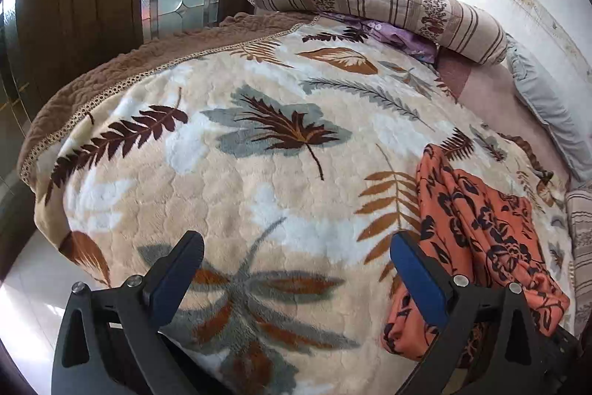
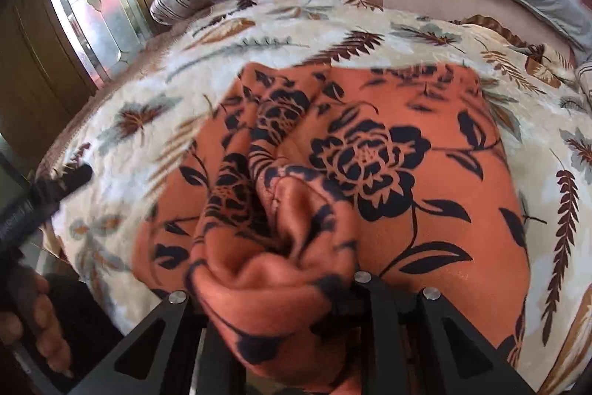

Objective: Fold small clothes

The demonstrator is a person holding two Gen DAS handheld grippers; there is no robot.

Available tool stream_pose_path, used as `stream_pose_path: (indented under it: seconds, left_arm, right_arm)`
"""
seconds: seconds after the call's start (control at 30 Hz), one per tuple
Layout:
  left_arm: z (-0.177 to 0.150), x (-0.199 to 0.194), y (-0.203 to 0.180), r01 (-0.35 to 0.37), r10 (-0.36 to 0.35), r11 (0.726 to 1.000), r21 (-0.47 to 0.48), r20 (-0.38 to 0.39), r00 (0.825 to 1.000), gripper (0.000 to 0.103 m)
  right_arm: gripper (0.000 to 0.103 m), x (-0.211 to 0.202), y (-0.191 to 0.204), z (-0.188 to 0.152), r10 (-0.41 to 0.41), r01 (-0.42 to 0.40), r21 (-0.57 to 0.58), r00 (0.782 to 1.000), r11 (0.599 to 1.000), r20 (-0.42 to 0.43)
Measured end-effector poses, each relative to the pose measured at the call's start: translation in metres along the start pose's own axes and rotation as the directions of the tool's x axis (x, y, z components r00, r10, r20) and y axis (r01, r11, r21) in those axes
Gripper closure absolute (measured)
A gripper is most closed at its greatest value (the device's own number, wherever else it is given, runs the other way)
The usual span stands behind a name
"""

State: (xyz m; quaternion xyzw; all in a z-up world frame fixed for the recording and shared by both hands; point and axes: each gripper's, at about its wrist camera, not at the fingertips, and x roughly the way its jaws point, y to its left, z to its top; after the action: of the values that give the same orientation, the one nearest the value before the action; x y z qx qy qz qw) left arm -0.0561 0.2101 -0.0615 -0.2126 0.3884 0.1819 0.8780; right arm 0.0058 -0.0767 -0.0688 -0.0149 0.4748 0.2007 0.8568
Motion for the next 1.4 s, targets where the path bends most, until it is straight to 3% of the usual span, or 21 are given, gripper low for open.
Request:
stream_pose_path:
  seconds: [0.07, 0.13, 0.2, 0.27, 0.3, 0.4, 0.47, 0.57, 0.63, 0.8, 0.87, 0.9, 0.93, 0.97, 1.0, 1.03, 1.07, 1.2, 1.27, 1.37, 1.4]
  left_arm:
    - [0.003, -0.009, -0.009, 0.105, -0.105, 0.994, -0.007, 0.005, 0.995, 0.002]
    - [0.008, -0.015, -0.022, 0.248, -0.248, 0.969, -0.008, -0.032, 0.968, 0.002]
    - [0.011, -0.014, -0.038, 0.351, -0.351, 0.936, -0.019, -0.085, 0.932, 0.002]
    - [0.011, -0.011, -0.056, 0.423, -0.421, 0.906, -0.012, -0.13, 0.898, 0.002]
    - [0.01, -0.009, -0.065, 0.431, -0.424, 0.902, 0.01, -0.157, 0.892, 0.002]
    - [0.002, 0.008, -0.092, 0.475, -0.448, 0.879, 0.045, -0.267, 0.853, 0.002]
    - [-0.007, 0.019, -0.105, 0.475, -0.436, 0.879, 0.04, -0.338, 0.834, 0.002]
    - [-0.023, 0.021, -0.117, 0.53, -0.492, 0.848, -0.021, -0.405, 0.771, 0.003]
    - [-0.029, 0.022, -0.128, 0.551, -0.501, 0.835, -0.021, -0.446, 0.742, 0.003]
    - [-0.024, 0.045, -0.145, 0.54, -0.512, 0.835, -0.105, -0.504, 0.695, 0.003]
    - [-0.022, 0.053, -0.146, 0.553, -0.538, 0.82, -0.147, -0.527, 0.658, 0.054]
    - [-0.024, 0.058, -0.145, 0.533, -0.519, 0.832, -0.155, -0.559, 0.647, 0.083]
    - [-0.023, 0.062, -0.14, 0.519, -0.523, 0.834, -0.185, -0.565, 0.638, 0.083]
    - [-0.02, 0.063, -0.137, 0.518, -0.526, 0.834, -0.192, -0.563, 0.638, 0.083]
    - [-0.011, 0.055, -0.138, 0.513, -0.486, 0.851, -0.113, -0.542, 0.686, 0.084]
    - [-0.001, 0.041, -0.144, 0.51, -0.44, 0.86, 0.006, -0.497, 0.748, 0.084]
    - [0.008, 0.026, -0.149, 0.517, -0.424, 0.851, 0.097, -0.454, 0.784, 0.084]
    - [0.027, -0.013, -0.163, 0.47, -0.372, 0.797, 0.378, -0.306, 0.876, 0.084]
    - [0.018, 0.008, -0.153, 0.442, -0.324, 0.811, 0.383, -0.334, 0.885, 0.084]
    - [-0.012, 0.068, -0.119, 0.403, -0.258, 0.876, 0.267, -0.448, 0.856, 0.082]
    - [-0.013, 0.07, -0.109, 0.429, -0.312, 0.878, 0.212, -0.425, 0.849, 0.081]
  right_arm:
    - [0.075, -0.007, -0.002, 0.006, 0.03, -0.03, -0.011, 1.0, 0.999, -0.009]
    - [0.063, -0.01, -0.006, 0.004, 0.042, -0.043, -0.03, 0.999, 0.999, -0.032]
    - [0.021, -0.022, 0.001, -0.009, 0.082, -0.082, -0.063, 0.997, 0.995, -0.005]
    - [0.018, -0.034, 0.009, -0.026, 0.119, -0.115, -0.108, 0.993, 0.987, 0.026]
    - [0.018, -0.042, 0.008, -0.034, 0.139, -0.133, -0.114, 0.989, 0.985, 0.044]
    - [0.018, -0.064, -0.017, -0.055, 0.192, -0.194, 0.006, 0.974, 0.981, 0.12]
    - [0.018, -0.075, -0.041, -0.062, 0.171, -0.188, 0.093, 0.971, 0.978, 0.166]
    - [0.018, -0.089, -0.072, -0.064, 0.149, -0.192, 0.191, 0.964, 0.963, 0.221]
    - [0.018, -0.093, -0.088, -0.064, 0.145, -0.206, 0.241, 0.957, 0.948, 0.249]
    - [0.018, -0.084, -0.107, -0.065, 0.18, -0.256, 0.309, 0.951, 0.916, 0.253]
    - [0.018, -0.085, -0.109, -0.064, 0.193, -0.274, 0.318, 0.945, 0.908, 0.263]
    - [0.018, -0.086, -0.111, -0.065, 0.195, -0.278, 0.319, 0.943, 0.906, 0.268]
    - [0.018, -0.087, -0.113, -0.065, 0.196, -0.28, 0.324, 0.943, 0.904, 0.271]
    - [0.018, -0.086, -0.115, -0.066, 0.195, -0.282, 0.331, 0.942, 0.9, 0.272]
    - [0.018, -0.085, -0.118, -0.066, 0.193, -0.281, 0.341, 0.943, 0.897, 0.27]
    - [0.018, -0.084, -0.119, -0.067, 0.19, -0.279, 0.351, 0.945, 0.894, 0.268]
    - [0.018, -0.084, -0.12, -0.069, 0.189, -0.281, 0.359, 0.945, 0.89, 0.268]
    - [0.018, -0.083, -0.118, -0.069, 0.187, -0.278, 0.366, 0.946, 0.888, 0.265]
    - [0.018, -0.083, -0.114, -0.068, 0.184, -0.273, 0.353, 0.947, 0.895, 0.265]
    - [0.018, -0.082, -0.11, -0.066, 0.181, -0.263, 0.335, 0.949, 0.905, 0.257]
    - [0.018, -0.079, -0.108, -0.066, 0.185, -0.262, 0.335, 0.952, 0.905, 0.242]
